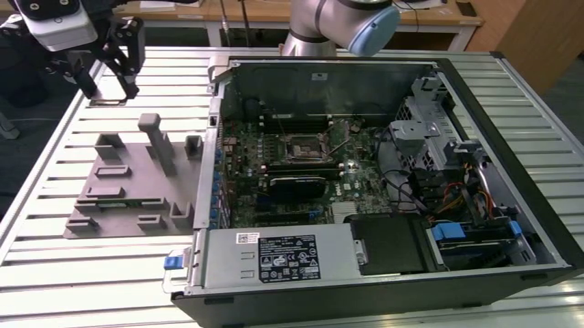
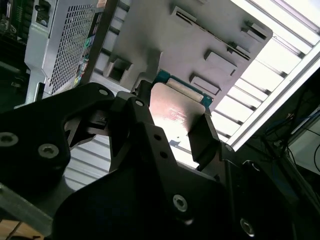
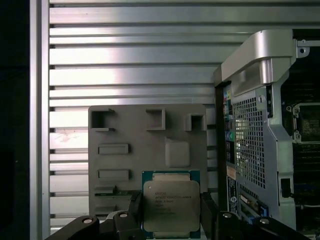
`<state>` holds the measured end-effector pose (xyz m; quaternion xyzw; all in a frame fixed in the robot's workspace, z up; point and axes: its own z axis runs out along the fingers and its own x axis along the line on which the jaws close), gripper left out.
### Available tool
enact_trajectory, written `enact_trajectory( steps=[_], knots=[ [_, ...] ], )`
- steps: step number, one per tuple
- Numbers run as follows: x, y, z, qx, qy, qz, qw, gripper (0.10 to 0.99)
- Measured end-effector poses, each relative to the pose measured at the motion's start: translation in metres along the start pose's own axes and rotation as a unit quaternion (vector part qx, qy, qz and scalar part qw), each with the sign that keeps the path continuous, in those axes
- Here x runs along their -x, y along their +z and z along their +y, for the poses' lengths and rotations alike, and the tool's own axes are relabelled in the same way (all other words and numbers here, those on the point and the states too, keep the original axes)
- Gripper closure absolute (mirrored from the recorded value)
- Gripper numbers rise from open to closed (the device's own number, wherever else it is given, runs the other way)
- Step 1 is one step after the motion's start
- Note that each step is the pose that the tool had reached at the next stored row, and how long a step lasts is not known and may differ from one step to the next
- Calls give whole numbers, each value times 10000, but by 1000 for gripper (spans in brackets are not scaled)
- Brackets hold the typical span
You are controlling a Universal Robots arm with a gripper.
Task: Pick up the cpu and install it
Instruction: 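Pick up the cpu and move it towards the insertion slot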
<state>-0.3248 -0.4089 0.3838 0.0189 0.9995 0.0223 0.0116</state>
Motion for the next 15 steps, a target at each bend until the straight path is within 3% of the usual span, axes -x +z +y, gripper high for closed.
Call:
enact_trajectory(
  steps=[15],
  knots=[
    [276, 7, 12, 0, 0, 0, 10000, 541]
  ],
)
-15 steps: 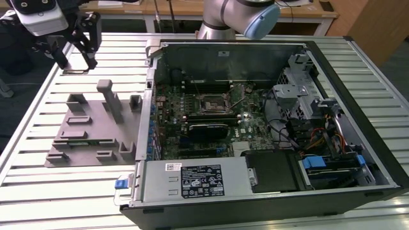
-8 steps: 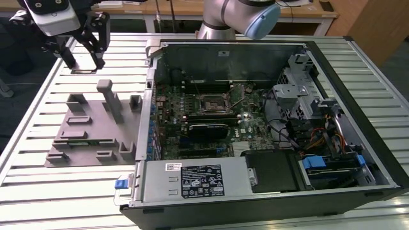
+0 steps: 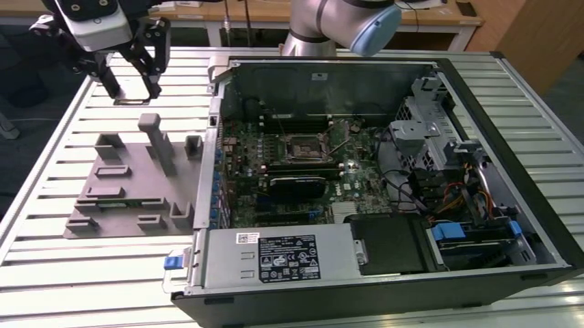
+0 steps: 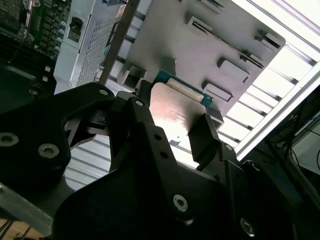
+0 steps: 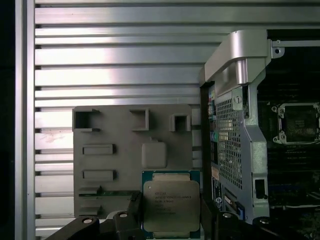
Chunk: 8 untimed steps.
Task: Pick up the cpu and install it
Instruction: 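Pick up the cpu and move it towards the insertion slot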
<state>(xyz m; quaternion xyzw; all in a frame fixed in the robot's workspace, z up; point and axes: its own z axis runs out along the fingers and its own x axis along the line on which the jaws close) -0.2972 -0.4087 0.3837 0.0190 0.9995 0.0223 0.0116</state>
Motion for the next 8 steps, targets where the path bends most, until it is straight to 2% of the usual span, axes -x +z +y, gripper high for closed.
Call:
enact_trajectory(
  steps=[8],
  knots=[
    [144, 4, 7, 0, 0, 0, 10000, 541]
  ],
)
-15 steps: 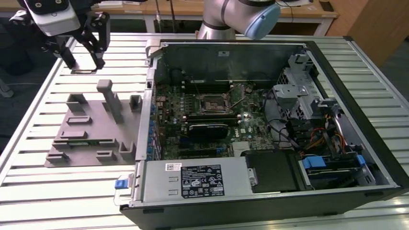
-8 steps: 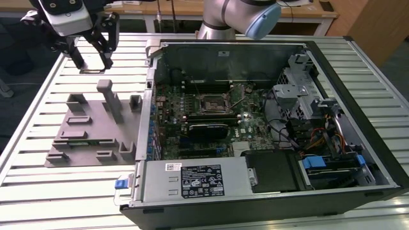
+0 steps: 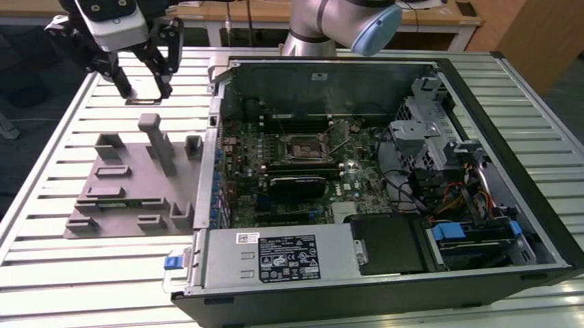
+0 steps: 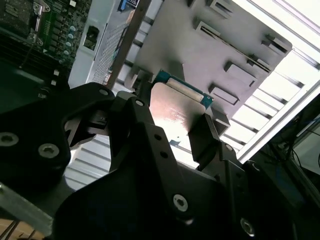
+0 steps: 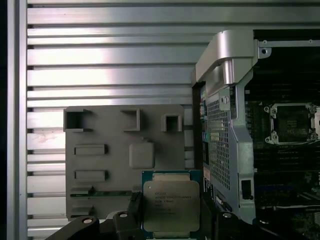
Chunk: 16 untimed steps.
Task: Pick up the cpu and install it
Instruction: 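Pick up the cpu and move it towards the insertion slot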
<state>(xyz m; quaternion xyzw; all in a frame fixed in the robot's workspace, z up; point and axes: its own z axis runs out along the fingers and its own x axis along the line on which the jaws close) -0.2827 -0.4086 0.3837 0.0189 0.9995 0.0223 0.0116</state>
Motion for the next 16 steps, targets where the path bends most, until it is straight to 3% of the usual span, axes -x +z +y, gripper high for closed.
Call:
enact_trajectory(
  steps=[16],
  knots=[
    [301, 8, 16, 0, 0, 0, 10000, 541]
  ],
)
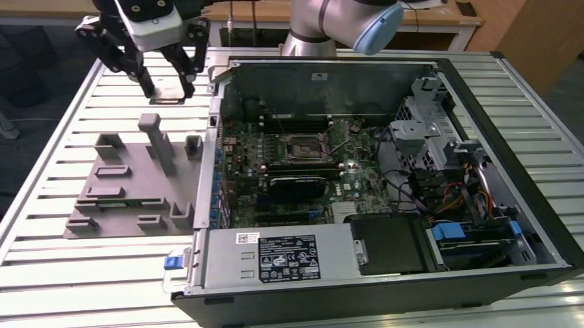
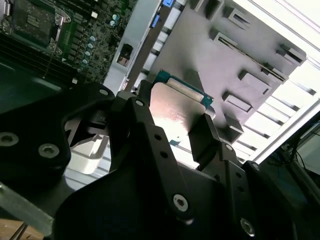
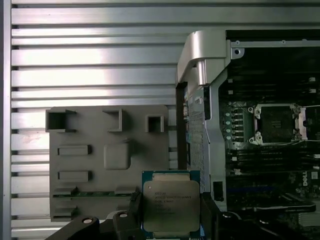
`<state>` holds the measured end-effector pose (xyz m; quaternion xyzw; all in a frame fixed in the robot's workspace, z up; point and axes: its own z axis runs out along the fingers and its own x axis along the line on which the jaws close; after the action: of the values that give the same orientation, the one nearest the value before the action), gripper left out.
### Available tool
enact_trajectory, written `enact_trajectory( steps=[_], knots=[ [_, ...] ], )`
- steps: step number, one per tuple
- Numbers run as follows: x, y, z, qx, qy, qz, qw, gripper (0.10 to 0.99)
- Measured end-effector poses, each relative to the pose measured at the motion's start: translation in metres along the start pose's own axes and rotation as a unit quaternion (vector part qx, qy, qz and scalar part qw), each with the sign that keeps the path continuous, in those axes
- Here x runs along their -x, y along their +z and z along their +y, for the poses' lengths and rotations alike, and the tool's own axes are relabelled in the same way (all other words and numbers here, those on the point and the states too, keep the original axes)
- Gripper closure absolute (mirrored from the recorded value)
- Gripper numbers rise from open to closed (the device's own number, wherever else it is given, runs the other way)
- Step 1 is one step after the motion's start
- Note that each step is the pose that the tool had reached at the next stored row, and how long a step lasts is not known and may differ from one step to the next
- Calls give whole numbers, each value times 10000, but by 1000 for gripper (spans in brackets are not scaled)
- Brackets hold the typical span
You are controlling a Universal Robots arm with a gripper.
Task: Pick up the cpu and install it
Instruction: 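Pick up the cpu and move it towards the insertion slot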
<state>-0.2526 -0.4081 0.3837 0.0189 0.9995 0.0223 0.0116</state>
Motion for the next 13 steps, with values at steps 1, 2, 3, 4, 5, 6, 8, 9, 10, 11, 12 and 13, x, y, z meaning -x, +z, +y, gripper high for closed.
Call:
enact_trajectory(
  steps=[1, 2, 3, 4, 5, 6, 8, 9, 10, 11, 12, 13],
  knots=[
    [22, 1, 1, 0, 0, 0, 10000, 541],
    [42, 2, 3, 0, 0, 0, 10000, 541],
    [59, 2, 4, 0, 0, 0, 10000, 541],
    [77, 4, 6, 0, 0, 0, 10000, 541],
    [94, 5, 7, 0, 1, 0, 10000, 541],
    [109, 7, 8, 0, 0, 0, 10000, 541],
    [134, 14, 8, 0, 0, 0, 10000, 541],
    [149, 17, 9, 0, 0, 0, 10000, 541],
    [168, 21, 10, 0, 0, 0, 10000, 541],
    [189, 23, 11, 0, 0, 0, 10000, 541],
    [211, 26, 12, 0, 0, 0, 10000, 541],
    [233, 29, 13, 0, 0, 0, 10000, 541]
  ],
)
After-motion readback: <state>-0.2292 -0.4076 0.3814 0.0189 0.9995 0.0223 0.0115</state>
